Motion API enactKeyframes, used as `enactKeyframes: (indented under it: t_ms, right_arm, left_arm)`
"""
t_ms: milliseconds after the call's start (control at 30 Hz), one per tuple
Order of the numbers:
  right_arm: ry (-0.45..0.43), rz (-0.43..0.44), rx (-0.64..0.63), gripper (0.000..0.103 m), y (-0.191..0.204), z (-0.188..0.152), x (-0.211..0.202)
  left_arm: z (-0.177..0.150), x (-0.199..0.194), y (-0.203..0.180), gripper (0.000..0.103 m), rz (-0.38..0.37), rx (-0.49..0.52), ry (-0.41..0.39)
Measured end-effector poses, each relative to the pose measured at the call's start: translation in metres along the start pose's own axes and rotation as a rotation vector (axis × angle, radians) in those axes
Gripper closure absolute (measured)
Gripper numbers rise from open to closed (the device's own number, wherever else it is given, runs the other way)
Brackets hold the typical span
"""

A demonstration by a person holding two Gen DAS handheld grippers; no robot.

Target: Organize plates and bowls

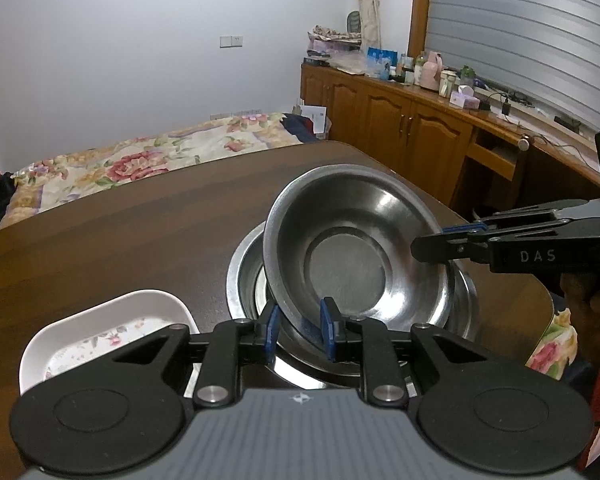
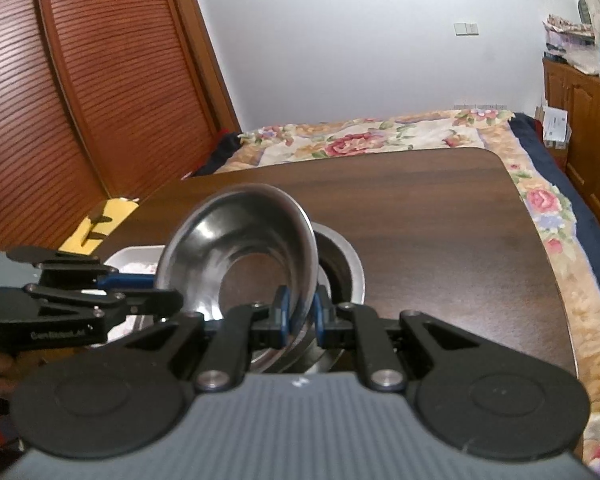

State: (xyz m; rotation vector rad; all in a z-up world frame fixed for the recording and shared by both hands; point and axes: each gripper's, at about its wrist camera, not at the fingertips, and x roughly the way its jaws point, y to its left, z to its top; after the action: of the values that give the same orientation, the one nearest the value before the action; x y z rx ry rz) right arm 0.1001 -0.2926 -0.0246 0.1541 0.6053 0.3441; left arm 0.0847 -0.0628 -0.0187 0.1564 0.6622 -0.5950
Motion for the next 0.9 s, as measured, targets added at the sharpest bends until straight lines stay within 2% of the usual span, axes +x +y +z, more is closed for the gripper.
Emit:
enactKeyframes:
  t_ms: [367, 900]
  right_arm:
    - [-0.003, -0.067, -0.097, 0.089, 0.005, -0.001, 0.007]
    - [-0.005, -0.131, -0.155, 0.088, 0.014, -0.002, 0.017]
  left_arm:
    - [-0.001, 0.005, -0.008, 0.079, 0.011, 0.014, 0.007]
    - [-0.009, -0.007, -0.004, 0.083, 0.024, -0.024, -0.042]
